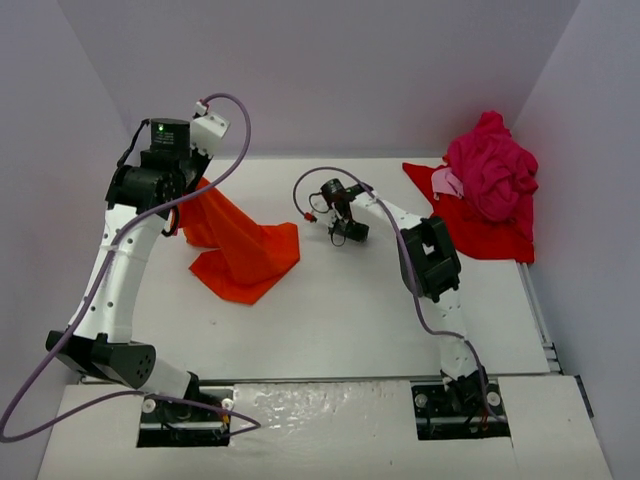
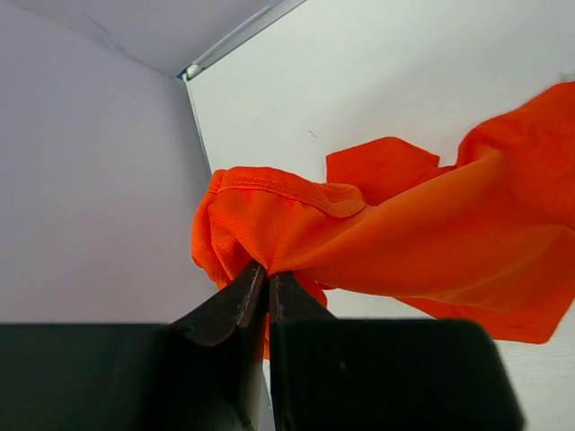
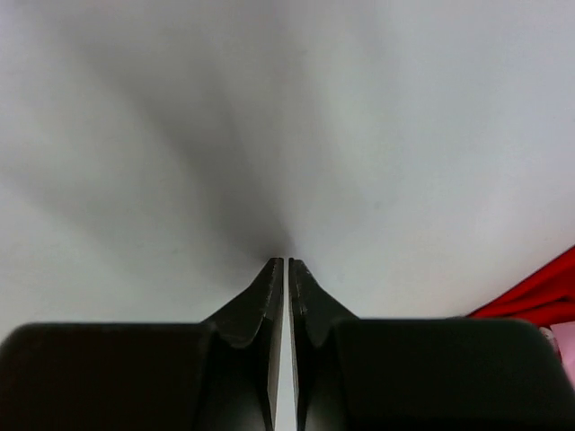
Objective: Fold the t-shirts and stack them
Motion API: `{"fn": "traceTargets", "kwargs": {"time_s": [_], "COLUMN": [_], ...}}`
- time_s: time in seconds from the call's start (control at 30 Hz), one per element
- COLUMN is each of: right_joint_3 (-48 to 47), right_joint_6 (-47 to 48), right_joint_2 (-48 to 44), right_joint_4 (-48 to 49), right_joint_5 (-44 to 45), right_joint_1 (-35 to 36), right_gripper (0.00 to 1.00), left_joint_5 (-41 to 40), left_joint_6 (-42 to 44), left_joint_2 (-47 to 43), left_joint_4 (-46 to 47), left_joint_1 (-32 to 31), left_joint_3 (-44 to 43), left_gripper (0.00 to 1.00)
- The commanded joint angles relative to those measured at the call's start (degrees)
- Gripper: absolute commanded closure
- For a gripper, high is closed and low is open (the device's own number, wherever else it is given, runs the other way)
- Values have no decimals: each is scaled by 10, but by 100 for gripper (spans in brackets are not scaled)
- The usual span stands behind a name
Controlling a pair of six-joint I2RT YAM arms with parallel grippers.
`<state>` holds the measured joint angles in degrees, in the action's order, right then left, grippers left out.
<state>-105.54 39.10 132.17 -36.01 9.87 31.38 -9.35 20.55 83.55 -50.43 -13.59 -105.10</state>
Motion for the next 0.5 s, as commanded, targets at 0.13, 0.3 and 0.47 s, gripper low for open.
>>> {"fn": "traceTargets", "kwargs": {"time_s": [0.13,0.3,0.47], "right_joint_3": [-75,-49,-56], "right_joint_6": [-29,-30,-53], "right_joint_2": [-64,-152,-193], "right_joint_4": [1,-2,-30], "right_joint_5": [88,63,28], "right_joint_1": [67,179,261], "right_gripper": [65,64,66], "left_joint_5": [-6,-21,-32], "left_joint_6": [-6,-3,-10], "left_joint_2": [-15,-6,25], "left_joint_4": [26,56,68], "left_joint_1": [-12,-13,-13], "left_joint_3": [19,45,54], "left_gripper": [100,100,100]}}
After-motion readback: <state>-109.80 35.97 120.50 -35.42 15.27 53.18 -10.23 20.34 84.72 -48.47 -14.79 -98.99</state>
